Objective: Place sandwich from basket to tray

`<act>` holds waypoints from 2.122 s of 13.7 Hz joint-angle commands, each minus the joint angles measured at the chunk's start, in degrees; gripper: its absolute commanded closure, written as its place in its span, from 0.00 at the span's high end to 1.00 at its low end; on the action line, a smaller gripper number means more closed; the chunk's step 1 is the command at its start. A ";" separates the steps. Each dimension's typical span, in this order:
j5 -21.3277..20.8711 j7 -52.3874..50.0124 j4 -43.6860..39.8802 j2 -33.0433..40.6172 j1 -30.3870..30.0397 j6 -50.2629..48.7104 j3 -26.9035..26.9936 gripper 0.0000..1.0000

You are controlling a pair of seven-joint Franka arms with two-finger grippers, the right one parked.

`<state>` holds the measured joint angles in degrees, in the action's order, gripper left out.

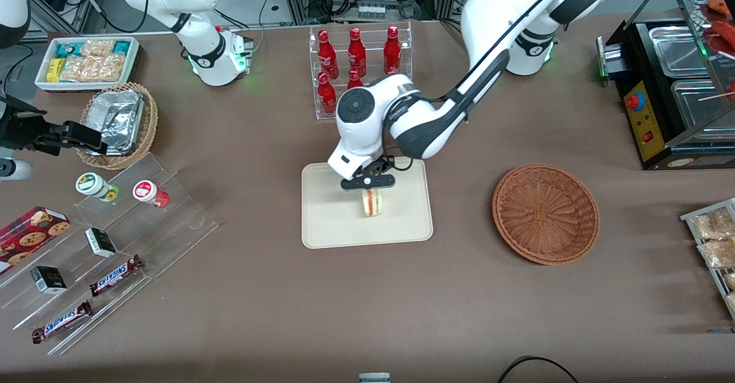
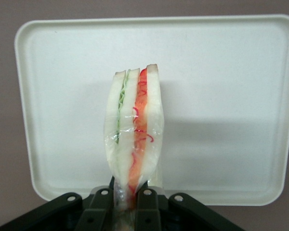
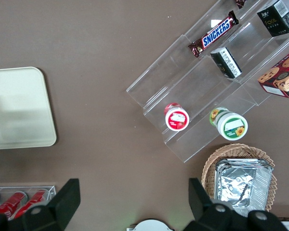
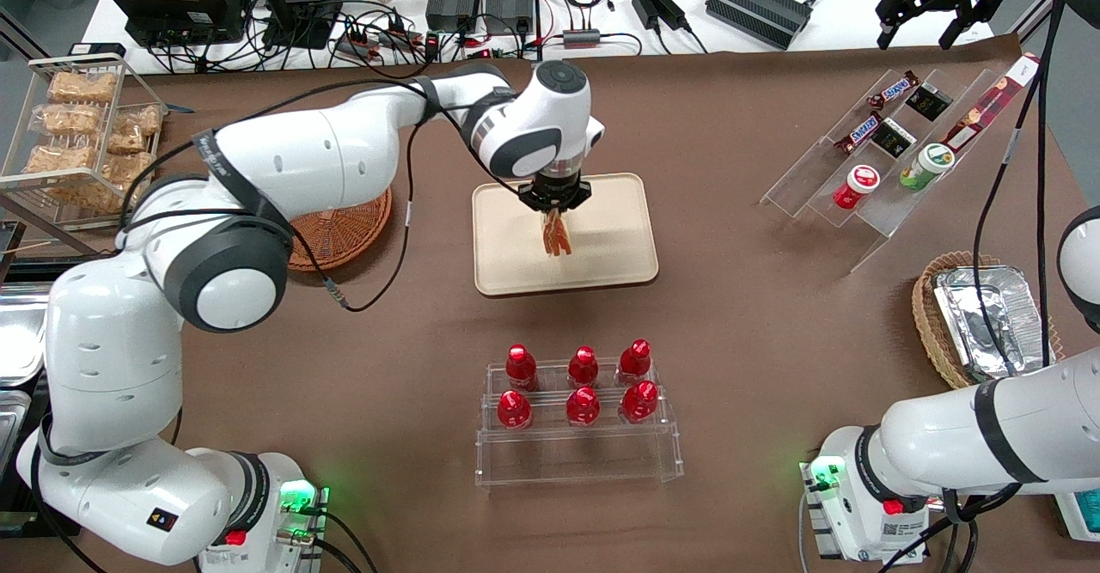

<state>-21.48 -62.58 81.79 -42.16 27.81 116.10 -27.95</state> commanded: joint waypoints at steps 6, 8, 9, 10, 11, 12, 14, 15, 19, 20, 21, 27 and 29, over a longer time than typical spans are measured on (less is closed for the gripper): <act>-5.32 -1.67 -4.09 -5.73 2.77 3.34 1.22 0.00; -6.11 -1.76 -4.89 -6.87 2.86 3.35 1.23 0.00; -6.73 -1.76 -4.80 -7.05 3.30 3.35 1.23 0.00; -6.82 -1.58 -4.89 -7.05 3.56 3.43 1.40 0.00; -6.73 -0.89 -4.89 -7.05 3.48 3.43 1.67 0.00; -6.73 -0.97 -4.89 -7.05 3.48 3.43 1.75 0.00; -6.64 -0.79 -4.80 -7.05 3.48 3.43 1.76 0.71; -6.64 -0.88 -4.80 -7.05 3.39 3.43 1.76 1.00; -6.12 -1.75 -6.28 -4.87 2.95 -1.29 1.67 1.00; -5.59 -1.93 -8.30 -4.25 2.78 -4.36 1.58 1.00; -3.50 -2.02 -10.41 -3.20 2.25 -7.43 1.58 1.00; 7.41 -0.36 -8.16 11.99 -8.54 -19.49 1.32 1.00; 7.86 3.23 -4.47 17.44 -11.54 -22.13 1.32 1.00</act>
<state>-15.17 -61.67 70.55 -31.37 19.02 95.19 -26.55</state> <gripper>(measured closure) 0.000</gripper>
